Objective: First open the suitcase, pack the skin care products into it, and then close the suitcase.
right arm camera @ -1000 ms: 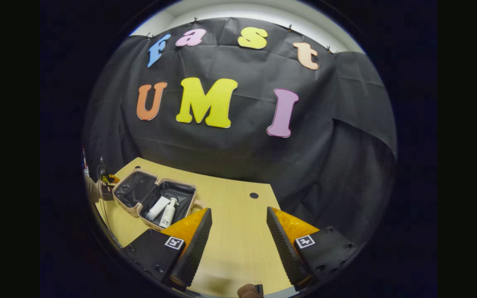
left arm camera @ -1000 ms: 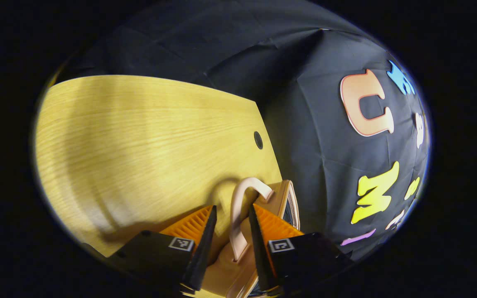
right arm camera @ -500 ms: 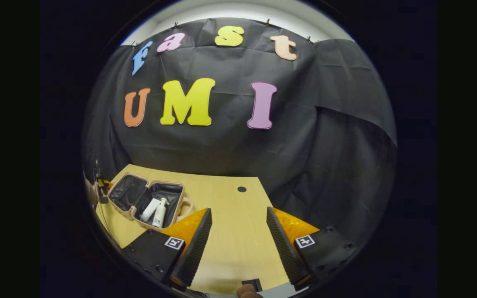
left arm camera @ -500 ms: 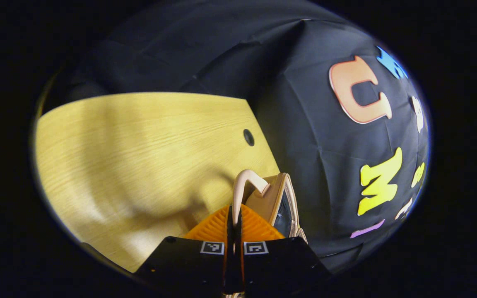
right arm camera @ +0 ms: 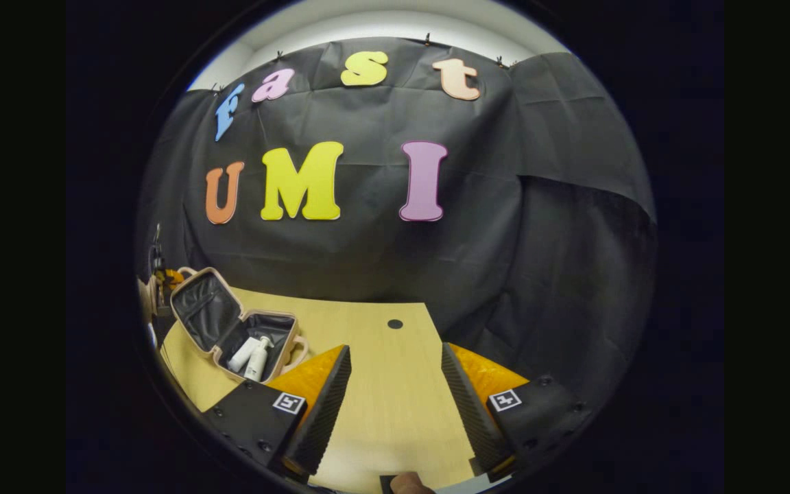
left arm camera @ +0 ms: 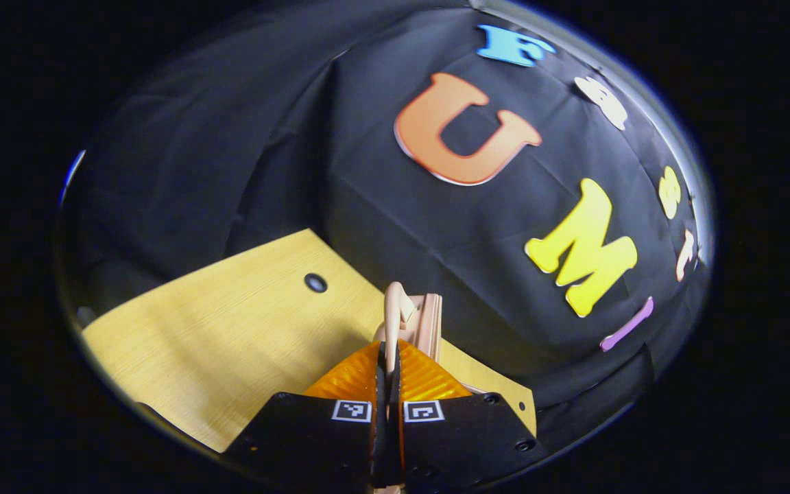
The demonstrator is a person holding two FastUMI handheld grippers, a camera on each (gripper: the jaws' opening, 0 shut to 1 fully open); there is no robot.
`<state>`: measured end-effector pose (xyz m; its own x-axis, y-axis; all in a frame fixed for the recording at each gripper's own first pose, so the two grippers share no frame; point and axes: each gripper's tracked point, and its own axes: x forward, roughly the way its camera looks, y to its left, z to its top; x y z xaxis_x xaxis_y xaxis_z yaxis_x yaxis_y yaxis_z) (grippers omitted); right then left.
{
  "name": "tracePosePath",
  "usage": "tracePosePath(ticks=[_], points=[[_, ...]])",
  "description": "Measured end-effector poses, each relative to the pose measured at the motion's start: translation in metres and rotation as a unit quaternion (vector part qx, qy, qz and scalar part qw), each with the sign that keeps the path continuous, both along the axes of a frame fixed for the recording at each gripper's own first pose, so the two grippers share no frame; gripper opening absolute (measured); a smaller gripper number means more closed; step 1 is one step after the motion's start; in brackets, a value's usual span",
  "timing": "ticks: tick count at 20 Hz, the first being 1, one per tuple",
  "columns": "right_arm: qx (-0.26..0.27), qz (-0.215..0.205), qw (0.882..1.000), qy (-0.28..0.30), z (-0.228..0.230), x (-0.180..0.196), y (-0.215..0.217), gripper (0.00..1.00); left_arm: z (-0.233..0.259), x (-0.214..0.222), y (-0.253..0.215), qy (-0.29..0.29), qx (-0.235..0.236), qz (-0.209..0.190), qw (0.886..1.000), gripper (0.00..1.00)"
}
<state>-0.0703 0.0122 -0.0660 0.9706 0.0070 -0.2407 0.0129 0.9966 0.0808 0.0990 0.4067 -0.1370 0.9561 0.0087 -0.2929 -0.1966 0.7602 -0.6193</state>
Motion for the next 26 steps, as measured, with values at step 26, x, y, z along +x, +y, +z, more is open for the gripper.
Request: tracePosePath(ticks=[26], points=[[0.039, 0.075, 0.996, 0.039, -0.070, 0.026, -0.137, 0.77, -0.034, 0.008, -0.411, 0.061, 0.216, -0.164, 0.960, 0.03]])
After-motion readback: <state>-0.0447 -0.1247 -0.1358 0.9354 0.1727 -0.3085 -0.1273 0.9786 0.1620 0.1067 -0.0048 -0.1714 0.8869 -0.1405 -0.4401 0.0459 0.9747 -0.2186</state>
